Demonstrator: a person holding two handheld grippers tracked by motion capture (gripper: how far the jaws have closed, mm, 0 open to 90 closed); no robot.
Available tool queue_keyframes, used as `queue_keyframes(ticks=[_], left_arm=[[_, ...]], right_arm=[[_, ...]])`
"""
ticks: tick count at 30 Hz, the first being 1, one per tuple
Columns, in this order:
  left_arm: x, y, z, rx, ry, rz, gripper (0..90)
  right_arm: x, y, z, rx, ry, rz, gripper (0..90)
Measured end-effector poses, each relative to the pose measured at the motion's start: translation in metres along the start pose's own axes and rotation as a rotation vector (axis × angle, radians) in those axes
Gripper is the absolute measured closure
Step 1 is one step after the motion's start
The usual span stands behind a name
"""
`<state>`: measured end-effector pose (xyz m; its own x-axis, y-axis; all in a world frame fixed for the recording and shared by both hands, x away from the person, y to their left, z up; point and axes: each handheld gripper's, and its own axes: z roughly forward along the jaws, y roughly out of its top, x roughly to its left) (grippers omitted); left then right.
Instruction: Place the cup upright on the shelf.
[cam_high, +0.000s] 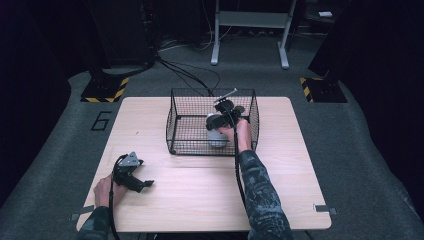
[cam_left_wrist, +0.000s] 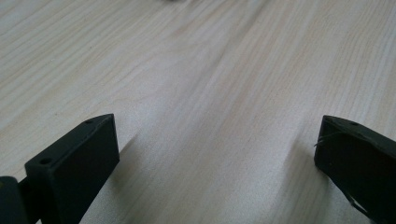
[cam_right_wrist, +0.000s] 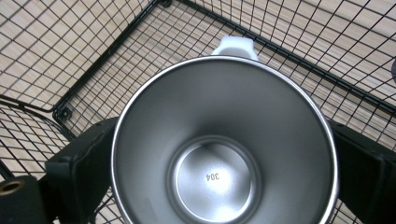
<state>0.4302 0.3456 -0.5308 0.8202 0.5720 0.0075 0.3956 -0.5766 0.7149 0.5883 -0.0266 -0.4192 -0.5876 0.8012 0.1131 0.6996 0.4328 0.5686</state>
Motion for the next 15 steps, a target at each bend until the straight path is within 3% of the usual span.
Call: queue_keyframes(ticks=[15], left_arm=[[0.000, 0.000, 0.000, 0.000, 0.000, 0.000, 0.0]], right_arm=[[0.004, -0.011, -0.004, 0.019, -0.005, -0.001, 5.2]])
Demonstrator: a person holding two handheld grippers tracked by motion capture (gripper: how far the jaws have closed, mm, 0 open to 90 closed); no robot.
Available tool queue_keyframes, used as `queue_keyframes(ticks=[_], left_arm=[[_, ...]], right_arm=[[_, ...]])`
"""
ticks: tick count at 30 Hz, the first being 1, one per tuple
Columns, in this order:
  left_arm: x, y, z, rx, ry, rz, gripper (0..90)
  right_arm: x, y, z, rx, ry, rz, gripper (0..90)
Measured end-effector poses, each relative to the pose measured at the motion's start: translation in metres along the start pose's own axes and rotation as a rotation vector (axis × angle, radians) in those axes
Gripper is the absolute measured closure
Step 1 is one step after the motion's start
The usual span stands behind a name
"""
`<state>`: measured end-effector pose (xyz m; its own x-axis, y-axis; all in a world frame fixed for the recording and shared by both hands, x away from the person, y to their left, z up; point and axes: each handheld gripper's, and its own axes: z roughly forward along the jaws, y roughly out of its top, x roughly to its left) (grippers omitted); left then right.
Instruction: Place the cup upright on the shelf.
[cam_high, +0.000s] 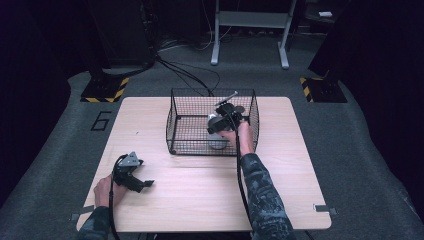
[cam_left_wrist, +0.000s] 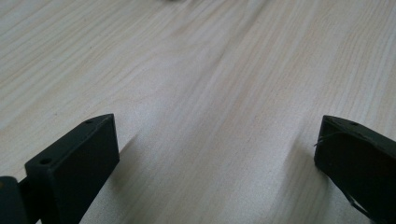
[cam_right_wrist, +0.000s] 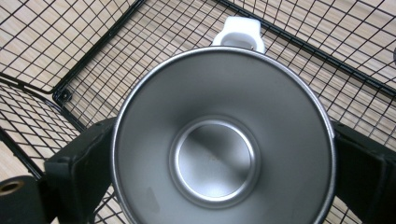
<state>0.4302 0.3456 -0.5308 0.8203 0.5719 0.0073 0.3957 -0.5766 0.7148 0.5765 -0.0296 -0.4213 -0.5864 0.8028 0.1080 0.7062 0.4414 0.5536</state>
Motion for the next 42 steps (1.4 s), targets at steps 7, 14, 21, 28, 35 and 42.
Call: queue_keyframes(ticks=[7, 14, 21, 28, 35, 42], left_arm=[[0.000, 0.000, 0.000, 0.000, 0.000, 0.001, 0.0], [0.000, 0.000, 0.000, 0.002, 0.002, 0.001, 0.0], [0.000, 0.000, 0.000, 0.002, 0.002, 0.001, 0.0], [0.000, 0.000, 0.000, 0.003, 0.002, 0.001, 0.0], [0.000, 0.000, 0.000, 0.000, 0.001, 0.000, 0.0], [0.000, 0.000, 0.000, 0.002, 0.002, 0.000, 0.0]], right_arm=[[0.001, -0.003, 0.003, 0.005, 0.022, 0.005, 3.9], [0.000, -0.004, 0.000, -0.013, 0.016, 0.014, 4.3], [0.002, -0.004, -0.006, -0.023, 0.021, 0.037, 0.0], [0.002, -0.005, -0.027, -0.091, 0.025, 0.027, 0.0], [0.006, -0.015, -0.059, -0.171, 0.007, -0.017, 0.0], [0.016, -0.040, -0.089, -0.206, 0.015, -0.087, 0.0]])
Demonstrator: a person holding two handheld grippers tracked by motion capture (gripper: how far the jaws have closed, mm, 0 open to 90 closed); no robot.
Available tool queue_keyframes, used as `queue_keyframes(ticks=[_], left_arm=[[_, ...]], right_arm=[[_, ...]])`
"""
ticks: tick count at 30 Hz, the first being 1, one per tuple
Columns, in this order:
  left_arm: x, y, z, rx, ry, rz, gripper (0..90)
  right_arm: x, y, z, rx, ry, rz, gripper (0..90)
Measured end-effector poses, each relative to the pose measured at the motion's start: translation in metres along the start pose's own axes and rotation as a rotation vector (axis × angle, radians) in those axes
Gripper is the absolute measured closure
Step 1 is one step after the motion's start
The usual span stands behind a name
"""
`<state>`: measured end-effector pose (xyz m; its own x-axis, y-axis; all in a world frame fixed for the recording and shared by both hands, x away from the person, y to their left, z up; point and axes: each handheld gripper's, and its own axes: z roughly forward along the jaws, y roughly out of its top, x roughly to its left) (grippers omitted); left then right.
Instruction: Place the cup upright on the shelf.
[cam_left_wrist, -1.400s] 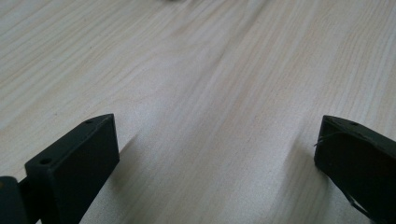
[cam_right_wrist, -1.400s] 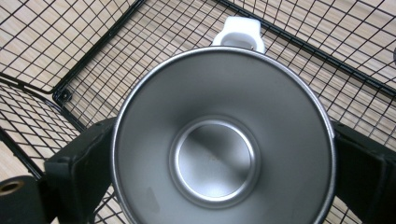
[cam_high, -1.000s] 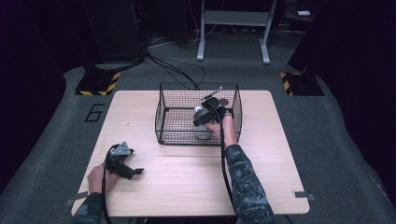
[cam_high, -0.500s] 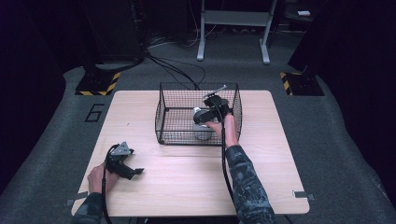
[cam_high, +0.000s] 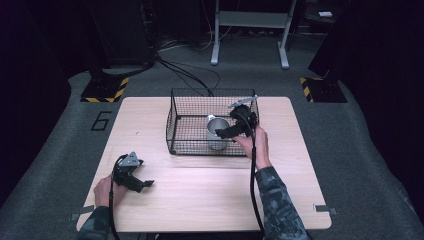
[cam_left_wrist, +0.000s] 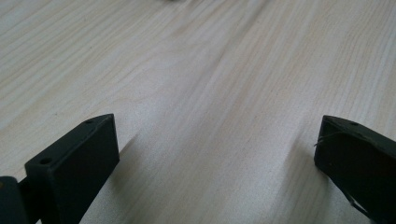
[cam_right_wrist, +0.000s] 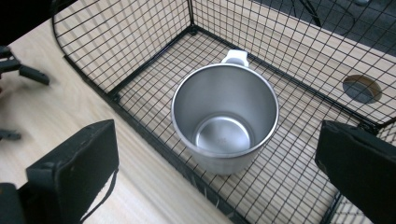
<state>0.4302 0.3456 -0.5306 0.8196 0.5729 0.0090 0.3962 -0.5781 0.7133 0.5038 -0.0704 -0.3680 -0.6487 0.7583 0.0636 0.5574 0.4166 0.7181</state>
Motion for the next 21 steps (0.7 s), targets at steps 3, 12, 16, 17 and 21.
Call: queue_keyframes(ticks=[3, 12, 16, 17, 21], left_arm=[[0.000, 0.000, 0.000, -0.002, -0.002, 0.000, 0.0], [0.000, 0.000, 0.000, 0.001, 0.000, 0.000, 0.0], [0.000, 0.000, 0.000, -0.002, -0.001, 0.000, 0.0], [0.000, 0.000, 0.000, 0.000, 0.000, 0.000, 0.0], [0.000, 0.000, 0.000, -0.002, -0.002, 0.000, 0.0]], right_arm=[[0.005, -0.009, -0.012, -0.022, 0.001, -0.029, 0.0], [0.019, -0.039, -0.041, -0.058, 0.006, -0.078, 0.0], [0.020, -0.058, -0.051, -0.057, -0.004, -0.090, 0.0], [0.020, -0.063, -0.053, -0.052, -0.018, -0.092, 0.0], [0.017, -0.088, -0.058, -0.038, -0.028, -0.081, 0.0]])
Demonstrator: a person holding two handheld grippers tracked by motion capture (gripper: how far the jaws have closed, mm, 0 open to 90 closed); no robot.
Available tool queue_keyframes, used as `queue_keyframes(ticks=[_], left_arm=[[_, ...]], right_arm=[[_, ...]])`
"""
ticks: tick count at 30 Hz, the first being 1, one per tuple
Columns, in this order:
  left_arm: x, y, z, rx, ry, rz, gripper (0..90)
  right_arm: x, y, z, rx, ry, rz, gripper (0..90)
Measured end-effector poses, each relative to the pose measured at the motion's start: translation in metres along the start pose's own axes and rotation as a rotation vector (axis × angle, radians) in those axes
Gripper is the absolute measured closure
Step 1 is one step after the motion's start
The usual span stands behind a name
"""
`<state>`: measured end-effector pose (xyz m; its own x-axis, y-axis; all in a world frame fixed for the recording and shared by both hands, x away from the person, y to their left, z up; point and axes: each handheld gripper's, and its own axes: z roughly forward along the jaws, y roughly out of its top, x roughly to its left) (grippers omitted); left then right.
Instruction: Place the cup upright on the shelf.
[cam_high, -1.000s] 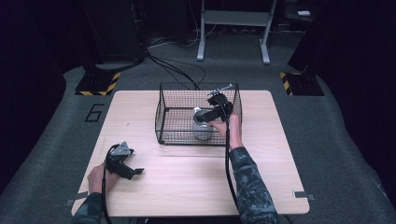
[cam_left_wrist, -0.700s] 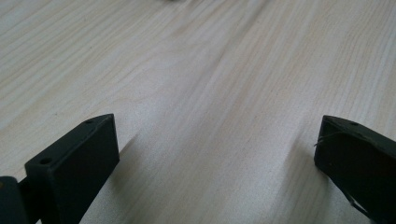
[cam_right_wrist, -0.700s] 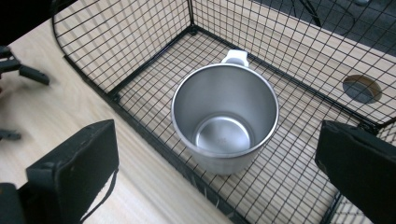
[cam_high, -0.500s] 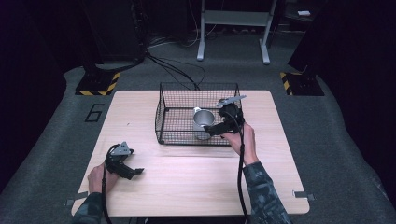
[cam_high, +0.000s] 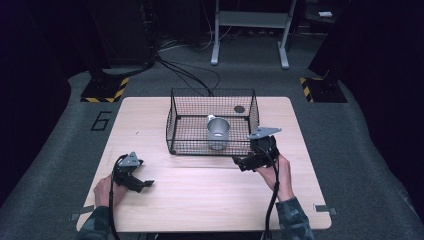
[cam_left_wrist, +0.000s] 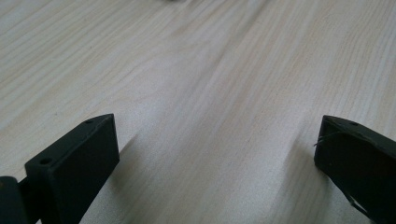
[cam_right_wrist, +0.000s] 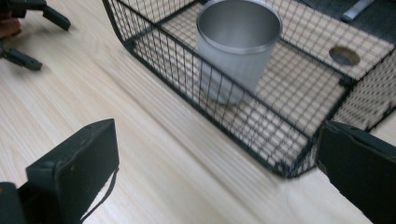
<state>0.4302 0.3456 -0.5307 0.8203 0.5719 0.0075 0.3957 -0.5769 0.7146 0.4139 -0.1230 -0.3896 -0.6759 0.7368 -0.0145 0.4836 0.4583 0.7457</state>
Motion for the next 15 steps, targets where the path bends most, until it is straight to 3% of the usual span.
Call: queue_keyframes(ticks=[3, 4, 8, 15], left_arm=[[0.000, 0.000, 0.000, 0.000, 0.000, 0.000, 0.0], [0.000, 0.000, 0.000, 0.000, 0.000, 0.000, 0.0], [0.000, 0.000, 0.000, 0.000, 0.000, 0.000, 0.0], [0.000, 0.000, 0.000, 0.002, 0.001, 0.000, 0.0]], right_arm=[[-0.005, -0.020, -0.004, 0.004, -0.008, 0.021, 0.0], [-0.012, -0.034, -0.004, 0.010, -0.016, 0.048, 0.0], [-0.024, -0.062, -0.004, 0.021, -0.034, 0.100, 0.0], [-0.036, -0.093, -0.005, 0.039, -0.062, 0.146, 0.0]])
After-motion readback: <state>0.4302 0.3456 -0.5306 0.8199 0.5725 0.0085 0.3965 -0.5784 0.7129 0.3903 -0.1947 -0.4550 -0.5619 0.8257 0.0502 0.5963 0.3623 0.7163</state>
